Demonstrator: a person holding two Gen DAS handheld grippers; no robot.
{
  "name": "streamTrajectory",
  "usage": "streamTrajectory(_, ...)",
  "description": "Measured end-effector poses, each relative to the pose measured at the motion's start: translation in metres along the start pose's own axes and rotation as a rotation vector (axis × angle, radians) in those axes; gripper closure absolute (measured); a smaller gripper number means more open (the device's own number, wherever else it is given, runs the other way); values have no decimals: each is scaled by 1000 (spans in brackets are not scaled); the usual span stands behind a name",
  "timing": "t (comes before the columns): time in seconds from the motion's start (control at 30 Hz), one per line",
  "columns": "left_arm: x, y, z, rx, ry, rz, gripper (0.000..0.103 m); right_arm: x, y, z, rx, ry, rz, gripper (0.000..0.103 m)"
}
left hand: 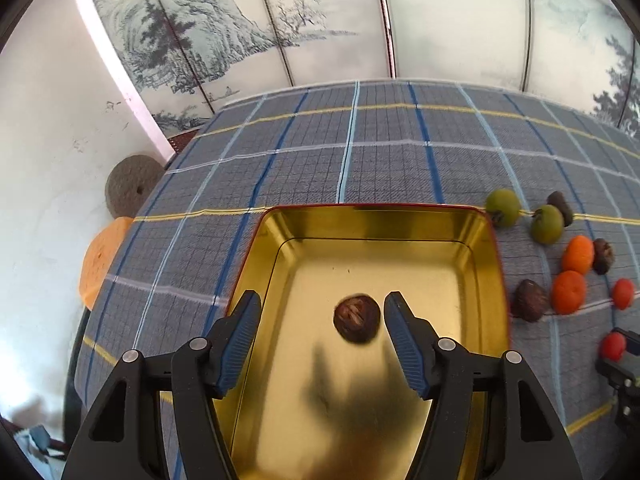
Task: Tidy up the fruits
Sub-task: 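Lower the brown fruit into the tin and open the left tool while right holds red fruit, then carry the red fruit into the tin and open the right tool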
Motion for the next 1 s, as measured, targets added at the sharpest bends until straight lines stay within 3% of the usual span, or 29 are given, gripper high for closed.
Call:
streamTrajectory(0.27, -5, 39, -43, 56, -48, -38, 37, 3, 1, -2, 1, 0, 7, 74)
streamTrajectory(0.53, -13, 66, -57, 65, -29, -79, 36, -19, -8, -21, 25, -22, 6, 74)
streamTrajectory(0.77, -25, 83, -59, 72, -32, -110, 36, -69, -52, -51, 89, -114, -66, 74)
streamTrajectory(1.0, -44, 98, -51, 61, -45, -138, 36, -128, -98, -48, 94, -219, -150, 74)
Point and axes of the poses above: each gripper's, at about its wrist camera, not at the fingertips, and z roughly the way its jaws point, x to its right, y to its underside, the point moved 9 cm from there along z, roughly the way its jaws point, and after that the axes turned 15 degrees about -x, right-handed, at the moved point
